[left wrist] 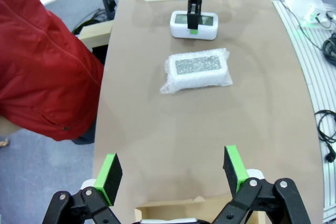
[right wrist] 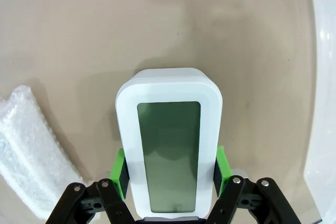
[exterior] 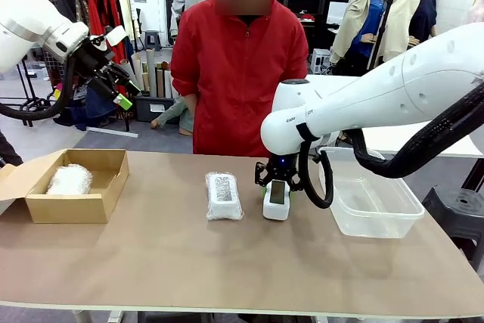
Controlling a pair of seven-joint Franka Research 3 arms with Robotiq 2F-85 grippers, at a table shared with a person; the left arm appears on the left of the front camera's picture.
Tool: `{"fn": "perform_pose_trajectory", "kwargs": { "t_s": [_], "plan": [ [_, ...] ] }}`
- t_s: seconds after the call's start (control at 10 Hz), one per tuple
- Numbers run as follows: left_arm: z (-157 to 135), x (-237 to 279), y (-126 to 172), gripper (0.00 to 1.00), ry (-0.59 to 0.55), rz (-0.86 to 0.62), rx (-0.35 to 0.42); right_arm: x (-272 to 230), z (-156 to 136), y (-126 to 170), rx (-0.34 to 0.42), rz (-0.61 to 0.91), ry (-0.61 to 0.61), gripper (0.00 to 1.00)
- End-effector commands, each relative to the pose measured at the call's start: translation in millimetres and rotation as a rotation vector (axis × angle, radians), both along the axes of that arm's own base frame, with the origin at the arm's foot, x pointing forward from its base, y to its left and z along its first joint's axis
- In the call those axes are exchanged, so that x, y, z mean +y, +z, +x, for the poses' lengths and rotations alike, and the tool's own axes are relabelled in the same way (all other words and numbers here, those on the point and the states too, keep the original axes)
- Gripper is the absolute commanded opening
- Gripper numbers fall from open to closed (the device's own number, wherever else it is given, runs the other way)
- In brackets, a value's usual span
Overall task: Separate and place wrapped and unwrapped clocks.
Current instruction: Pick up the Digital clock indicated by the person.
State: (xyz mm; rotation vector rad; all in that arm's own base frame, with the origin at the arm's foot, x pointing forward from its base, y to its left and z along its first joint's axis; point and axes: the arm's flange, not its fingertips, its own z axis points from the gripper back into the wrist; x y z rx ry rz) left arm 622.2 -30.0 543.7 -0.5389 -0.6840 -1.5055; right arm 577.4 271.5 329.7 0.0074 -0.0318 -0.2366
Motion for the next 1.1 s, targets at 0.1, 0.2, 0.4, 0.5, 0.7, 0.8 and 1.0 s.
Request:
{"fn": "perform_pose_trajectory", "kwargs": {
  "t_s": [0.1, 0.2, 0.4, 0.5, 0.7, 0.8, 1.0],
  "plan": [
    [-1, 1, 1, 1.0, 0.003, 0.0, 0.0, -1, -20, 60, 0.042, -0.071, 0.109, 0.0],
    [-1, 1, 1, 1.0, 0.003, 0.0, 0.0, -2, -28, 79, 0.039, -0.074, 0.124, 0.0],
    [-1, 1, 1, 1.0, 0.003, 0.0, 0.0, -6, -38, 114, 0.028, -0.065, 0.16, 0.0],
    [-1, 1, 1, 1.0, 0.003, 0.0, 0.0, -7, -42, 130, 0.021, -0.086, 0.193, 0.0],
    [-1, 1, 1, 1.0, 0.003, 0.0, 0.0, -4, -46, 150, -0.015, -0.107, 0.214, 0.0],
    [-1, 1, 1, 1.0, 0.003, 0.0, 0.0, -2, -45, 152, -0.016, -0.111, 0.206, 0.0],
    [-1, 1, 1, 1.0, 0.003, 0.0, 0.0, -1, -49, 151, -0.01, -0.093, 0.199, 0.0]
  ]
}}
